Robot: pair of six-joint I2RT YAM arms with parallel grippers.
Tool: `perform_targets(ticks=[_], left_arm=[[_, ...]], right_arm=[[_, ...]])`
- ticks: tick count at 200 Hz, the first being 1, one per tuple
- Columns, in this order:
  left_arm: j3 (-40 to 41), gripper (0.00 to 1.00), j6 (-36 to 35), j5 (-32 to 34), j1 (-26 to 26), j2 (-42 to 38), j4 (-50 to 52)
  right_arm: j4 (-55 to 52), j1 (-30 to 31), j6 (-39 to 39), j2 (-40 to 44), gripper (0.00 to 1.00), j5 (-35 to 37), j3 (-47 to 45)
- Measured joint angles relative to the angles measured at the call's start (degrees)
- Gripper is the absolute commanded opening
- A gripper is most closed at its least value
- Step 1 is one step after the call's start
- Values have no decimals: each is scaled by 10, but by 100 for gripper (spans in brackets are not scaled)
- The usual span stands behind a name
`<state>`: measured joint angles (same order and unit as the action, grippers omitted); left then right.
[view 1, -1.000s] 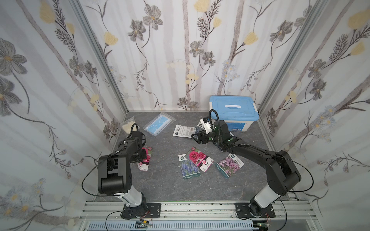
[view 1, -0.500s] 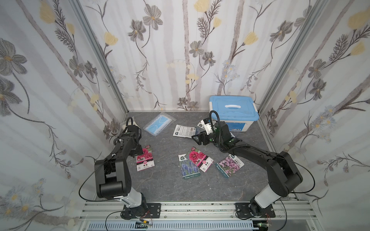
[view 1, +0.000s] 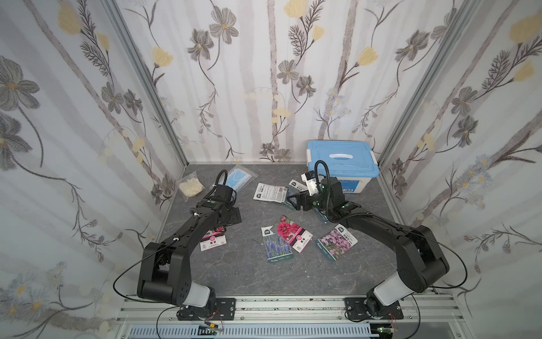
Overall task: Arrange the seed packets in a row
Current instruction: Adjust the seed packet at the center of the board.
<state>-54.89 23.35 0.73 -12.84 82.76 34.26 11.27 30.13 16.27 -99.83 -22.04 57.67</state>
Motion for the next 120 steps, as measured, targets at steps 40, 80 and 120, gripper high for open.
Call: perform_targets(ticks=[40, 80, 120], left_arm=[[45, 87, 47, -68, -13, -7, -68], [63, 87, 62, -85, -20, 29, -99], [77, 87, 64, -84, -21, 54, -105]], right_arm=[[0, -1, 0, 3, 86, -1, -9], [0, -2, 0, 7, 86, -2, -12], [-3, -2, 0, 9, 86, -1, -13]])
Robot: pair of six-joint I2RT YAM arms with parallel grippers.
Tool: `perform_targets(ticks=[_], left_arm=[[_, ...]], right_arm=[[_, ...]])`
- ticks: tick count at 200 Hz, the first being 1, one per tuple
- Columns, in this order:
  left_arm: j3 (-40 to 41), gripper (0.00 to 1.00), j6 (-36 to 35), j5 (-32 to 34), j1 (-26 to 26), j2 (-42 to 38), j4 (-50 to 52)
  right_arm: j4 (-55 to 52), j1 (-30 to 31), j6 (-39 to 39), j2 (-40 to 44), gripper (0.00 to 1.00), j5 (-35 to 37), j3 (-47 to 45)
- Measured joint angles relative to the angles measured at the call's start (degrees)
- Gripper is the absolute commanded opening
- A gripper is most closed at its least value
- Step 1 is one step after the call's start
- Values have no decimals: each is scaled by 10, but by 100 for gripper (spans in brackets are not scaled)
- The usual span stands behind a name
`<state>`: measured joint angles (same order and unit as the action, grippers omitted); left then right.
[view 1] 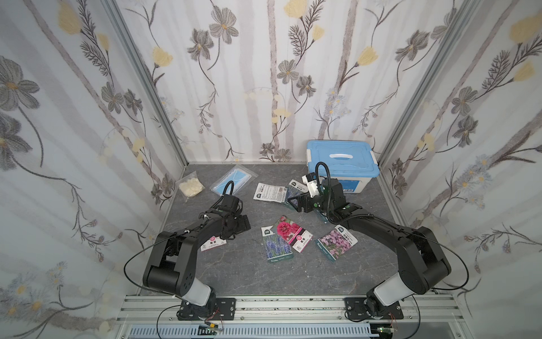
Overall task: Arrange the seed packets in a row
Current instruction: Adjust the seed packet at the center of the board.
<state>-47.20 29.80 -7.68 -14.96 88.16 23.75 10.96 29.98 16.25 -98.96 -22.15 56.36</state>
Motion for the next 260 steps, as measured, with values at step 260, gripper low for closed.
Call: perform_targets(ticks=[260], left_arm=[[50, 85, -13, 44, 65, -104, 38]], right_arm=[[-2, 0, -5, -8, 86, 8, 6]])
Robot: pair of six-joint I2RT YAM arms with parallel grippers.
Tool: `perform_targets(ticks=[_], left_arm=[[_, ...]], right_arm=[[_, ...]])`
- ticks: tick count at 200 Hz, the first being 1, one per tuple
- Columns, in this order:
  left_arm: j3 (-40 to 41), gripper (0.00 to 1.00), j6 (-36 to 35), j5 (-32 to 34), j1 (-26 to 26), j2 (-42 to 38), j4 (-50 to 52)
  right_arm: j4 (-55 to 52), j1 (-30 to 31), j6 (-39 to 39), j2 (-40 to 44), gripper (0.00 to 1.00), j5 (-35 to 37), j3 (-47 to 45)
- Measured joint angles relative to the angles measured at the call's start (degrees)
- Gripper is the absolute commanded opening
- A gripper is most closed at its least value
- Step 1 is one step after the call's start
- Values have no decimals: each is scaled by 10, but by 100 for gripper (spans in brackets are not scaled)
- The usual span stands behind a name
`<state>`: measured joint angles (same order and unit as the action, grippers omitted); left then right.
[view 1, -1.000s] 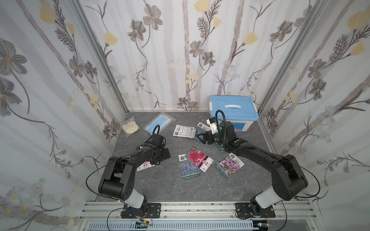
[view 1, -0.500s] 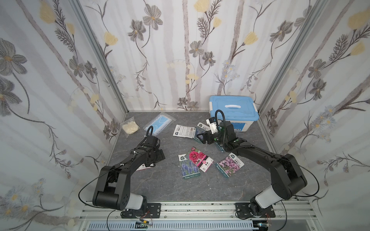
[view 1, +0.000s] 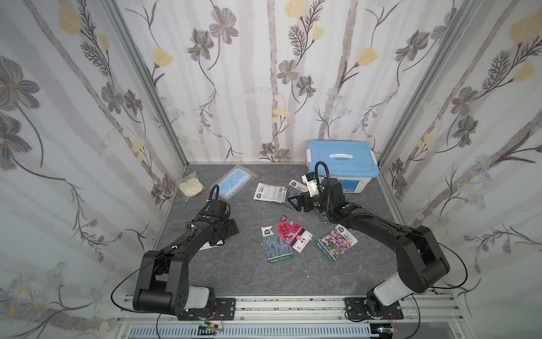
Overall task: Arrange the seed packets in a row
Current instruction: Adjust the seed packet at the center of the board.
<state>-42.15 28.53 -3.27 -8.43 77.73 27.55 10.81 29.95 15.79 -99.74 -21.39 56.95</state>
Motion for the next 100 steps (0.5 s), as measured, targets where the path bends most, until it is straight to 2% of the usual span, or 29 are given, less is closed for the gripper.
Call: perform_targets(ticks=[28, 65, 100], left_arm=[[-19, 85, 2, -16, -21, -8, -7], [-44, 85, 4, -26, -53, 50, -27], [-35, 85, 11, -23, -54, 76, -34]], right_arm=[[0, 0, 0, -3, 86, 0, -1], [-2, 0, 0, -5, 86, 0, -2], [-7, 0, 0, -4, 86, 0, -2]])
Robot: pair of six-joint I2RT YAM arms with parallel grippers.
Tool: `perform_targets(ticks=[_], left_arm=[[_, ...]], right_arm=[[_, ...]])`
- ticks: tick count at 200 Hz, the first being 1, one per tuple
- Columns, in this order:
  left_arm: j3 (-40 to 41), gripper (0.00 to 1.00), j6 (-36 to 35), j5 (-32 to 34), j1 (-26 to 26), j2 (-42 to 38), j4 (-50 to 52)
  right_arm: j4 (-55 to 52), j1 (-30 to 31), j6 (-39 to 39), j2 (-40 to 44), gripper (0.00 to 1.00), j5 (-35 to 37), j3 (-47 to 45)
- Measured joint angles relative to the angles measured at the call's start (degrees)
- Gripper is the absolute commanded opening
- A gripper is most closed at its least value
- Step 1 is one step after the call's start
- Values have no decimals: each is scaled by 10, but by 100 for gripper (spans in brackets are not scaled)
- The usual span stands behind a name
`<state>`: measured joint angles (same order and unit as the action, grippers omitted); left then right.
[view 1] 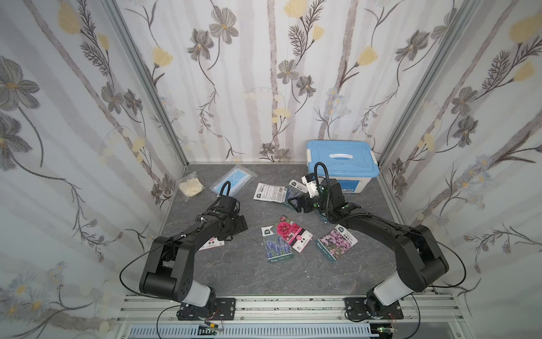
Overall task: Arrange the seed packets in a row
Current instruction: Adjust the seed packet at the center of the board.
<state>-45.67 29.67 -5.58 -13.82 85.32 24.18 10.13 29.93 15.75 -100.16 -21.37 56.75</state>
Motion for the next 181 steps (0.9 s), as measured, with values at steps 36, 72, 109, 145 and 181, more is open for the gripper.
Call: perform_targets(ticks=[36, 72, 109, 145, 181], left_arm=[[9, 85, 2, 11, 8, 5, 0], [22, 85, 1, 15, 24, 11, -6], [39, 85, 1, 18, 42, -2, -27], [45, 85, 1, 19, 49, -17, -18], [23, 86, 1, 19, 11, -47, -4]], right_arm=[[-4, -1, -4, 0, 86, 0, -4], [-8, -1, -6, 2, 86, 0, -7], [-10, -2, -10, 4, 86, 2, -8], [-13, -3, -10, 4, 86, 3, -8], [-14, -5, -10, 8, 86, 3, -14]])
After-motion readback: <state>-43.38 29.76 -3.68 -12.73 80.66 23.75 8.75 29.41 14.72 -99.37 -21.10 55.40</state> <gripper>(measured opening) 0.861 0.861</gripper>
